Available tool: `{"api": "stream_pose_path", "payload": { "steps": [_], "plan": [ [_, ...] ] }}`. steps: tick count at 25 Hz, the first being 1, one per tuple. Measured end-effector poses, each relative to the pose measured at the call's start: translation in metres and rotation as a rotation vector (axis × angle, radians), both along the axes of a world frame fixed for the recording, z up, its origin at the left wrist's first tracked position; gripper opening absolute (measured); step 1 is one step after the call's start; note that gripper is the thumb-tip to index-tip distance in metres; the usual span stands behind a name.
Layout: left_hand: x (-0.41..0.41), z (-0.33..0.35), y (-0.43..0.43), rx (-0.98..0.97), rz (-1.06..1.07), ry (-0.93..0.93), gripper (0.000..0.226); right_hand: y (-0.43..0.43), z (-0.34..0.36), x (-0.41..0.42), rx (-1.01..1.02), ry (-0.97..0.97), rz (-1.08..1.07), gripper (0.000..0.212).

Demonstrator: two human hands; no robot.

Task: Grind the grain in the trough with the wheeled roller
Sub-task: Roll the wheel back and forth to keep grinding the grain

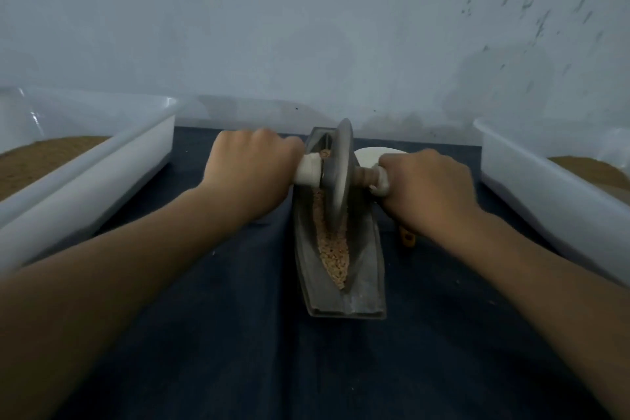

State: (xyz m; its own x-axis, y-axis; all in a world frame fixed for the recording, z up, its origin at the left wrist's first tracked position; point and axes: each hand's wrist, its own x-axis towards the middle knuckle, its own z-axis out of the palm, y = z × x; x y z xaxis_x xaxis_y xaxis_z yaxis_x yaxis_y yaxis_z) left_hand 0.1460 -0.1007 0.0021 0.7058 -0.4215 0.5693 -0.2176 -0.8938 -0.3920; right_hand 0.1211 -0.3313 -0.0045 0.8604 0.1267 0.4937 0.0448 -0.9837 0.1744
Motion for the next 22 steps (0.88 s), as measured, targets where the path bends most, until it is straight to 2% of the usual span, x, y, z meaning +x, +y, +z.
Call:
{"api": "stream_pose_path", "payload": {
  "steps": [2, 5, 8, 11, 13, 16, 19, 20, 22],
  "plan": [
    [-0.031, -0.007, 0.018, -0.008, -0.062, -0.04, 0.031, -0.004, 0.005, -0.029, -0.127, -0.131, 0.091, 0.04],
    [-0.053, -0.008, 0.04, -0.026, -0.083, -0.053, 0.038, -0.005, 0.014, -0.048, -0.17, -0.165, 0.188, 0.037],
    [-0.033, -0.013, 0.028, -0.04, 0.032, 0.012, 0.027, 0.001, 0.01, -0.02, -0.171, -0.111, 0.062, 0.029],
    [0.014, -0.002, 0.0, -0.064, 0.045, 0.003, 0.002, 0.012, 0.012, 0.025, 0.003, 0.05, -0.038, 0.013],
    [0.032, 0.01, -0.011, -0.024, 0.055, 0.021, 0.006, 0.013, 0.01, 0.037, 0.094, 0.105, -0.089, 0.01],
    [0.015, 0.007, -0.005, -0.017, 0.027, 0.01, 0.003, 0.005, 0.005, 0.015, 0.073, 0.102, -0.055, 0.017],
    [-0.027, -0.006, 0.016, -0.006, -0.043, -0.055, 0.032, -0.004, 0.007, -0.03, -0.085, -0.066, 0.063, 0.033],
    [-0.038, -0.005, 0.024, -0.009, -0.056, -0.073, 0.037, -0.004, 0.009, -0.042, -0.13, -0.129, 0.094, 0.035],
    [-0.045, -0.007, 0.03, -0.035, -0.074, -0.065, 0.04, -0.003, 0.011, -0.047, -0.165, -0.129, 0.098, 0.036]
  ]
}}
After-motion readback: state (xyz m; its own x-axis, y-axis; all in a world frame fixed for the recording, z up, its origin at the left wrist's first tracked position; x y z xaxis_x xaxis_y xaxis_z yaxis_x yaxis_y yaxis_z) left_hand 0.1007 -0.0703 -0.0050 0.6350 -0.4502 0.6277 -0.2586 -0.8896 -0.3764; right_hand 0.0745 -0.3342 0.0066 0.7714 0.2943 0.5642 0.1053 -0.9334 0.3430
